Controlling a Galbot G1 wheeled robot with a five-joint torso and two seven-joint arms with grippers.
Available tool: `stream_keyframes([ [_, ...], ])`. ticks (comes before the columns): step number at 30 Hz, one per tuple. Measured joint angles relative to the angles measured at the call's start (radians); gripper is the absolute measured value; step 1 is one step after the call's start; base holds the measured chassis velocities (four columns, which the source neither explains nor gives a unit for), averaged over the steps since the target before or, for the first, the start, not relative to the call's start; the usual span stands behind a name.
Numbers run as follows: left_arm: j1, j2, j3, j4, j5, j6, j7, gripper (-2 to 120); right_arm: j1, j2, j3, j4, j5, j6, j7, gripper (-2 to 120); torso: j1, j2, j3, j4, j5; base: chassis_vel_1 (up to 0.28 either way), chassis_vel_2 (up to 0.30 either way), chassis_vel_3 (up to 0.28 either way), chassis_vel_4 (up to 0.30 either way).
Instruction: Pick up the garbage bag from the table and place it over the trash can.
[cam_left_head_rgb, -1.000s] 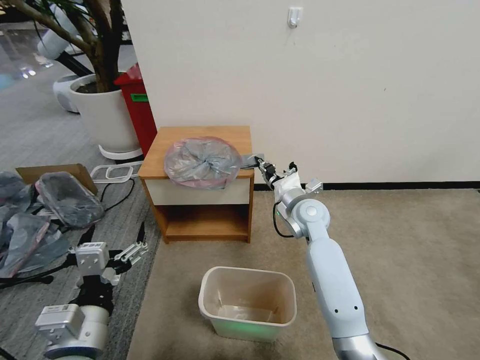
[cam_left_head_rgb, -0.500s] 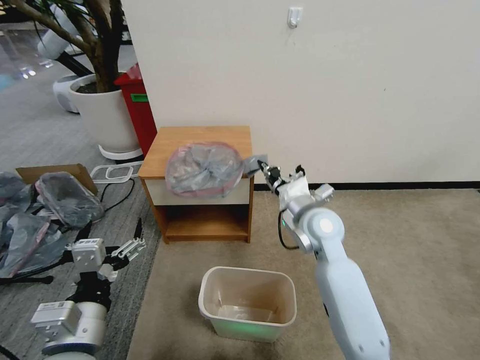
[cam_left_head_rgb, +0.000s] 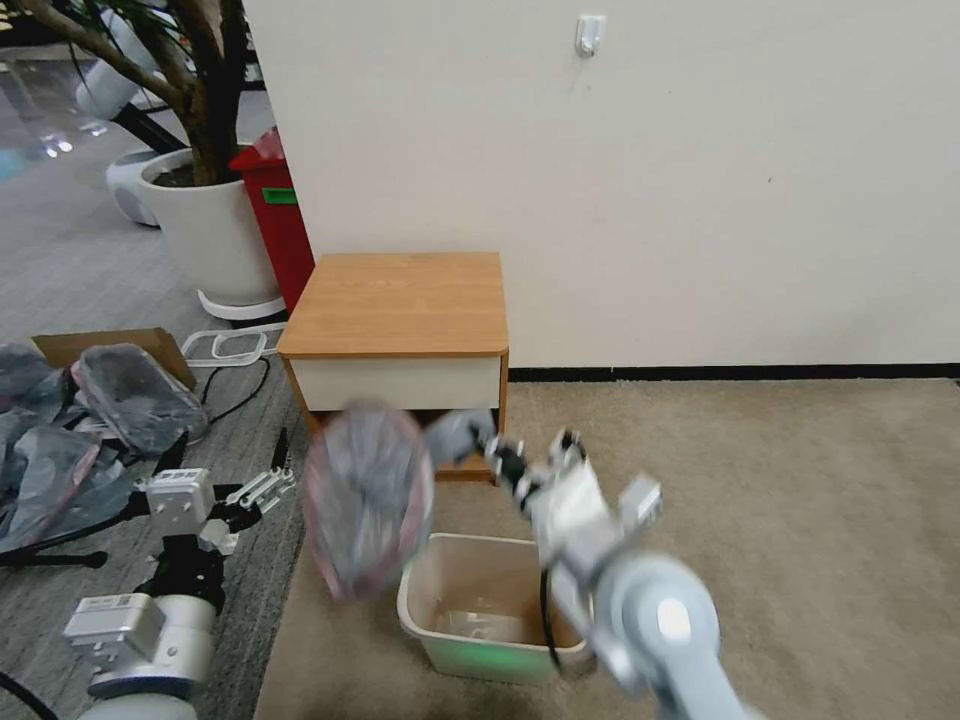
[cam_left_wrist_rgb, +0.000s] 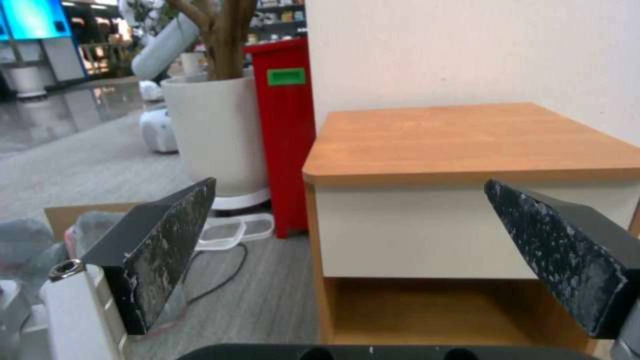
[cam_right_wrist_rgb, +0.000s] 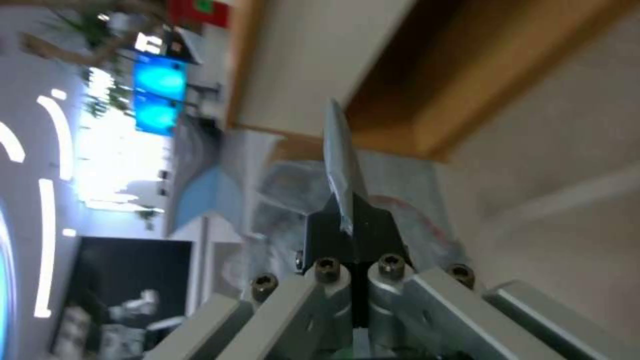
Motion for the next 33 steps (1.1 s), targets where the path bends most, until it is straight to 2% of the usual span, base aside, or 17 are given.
stream_keyframes([
  [9,-0.01,0.007,0.0,0.0,-0.011,0.004,-0.003,100,-0.124,-0.038,0.082,0.048,-0.043,-0.011,0.014,0,0.0,0.0,0.0,0.0001,0.0001,0.0,0.0,0.0,0.0],
  [22,-0.02,0.009,0.012,0.0,-0.022,0.01,-0.008,100,-0.215,-0.036,0.198,0.073,-0.072,-0.043,0.008,0,0.0,0.0,0.0,0.0001,0.0002,0.0,0.0,0.0,0.0],
  [33,-0.026,0.007,0.017,0.0,-0.025,0.011,-0.012,100,-0.273,-0.031,0.202,0.075,-0.148,-0.043,-0.023,40,0.0,0.0,0.0,0.0002,0.0001,0.0,0.0,0.0,0.0],
])
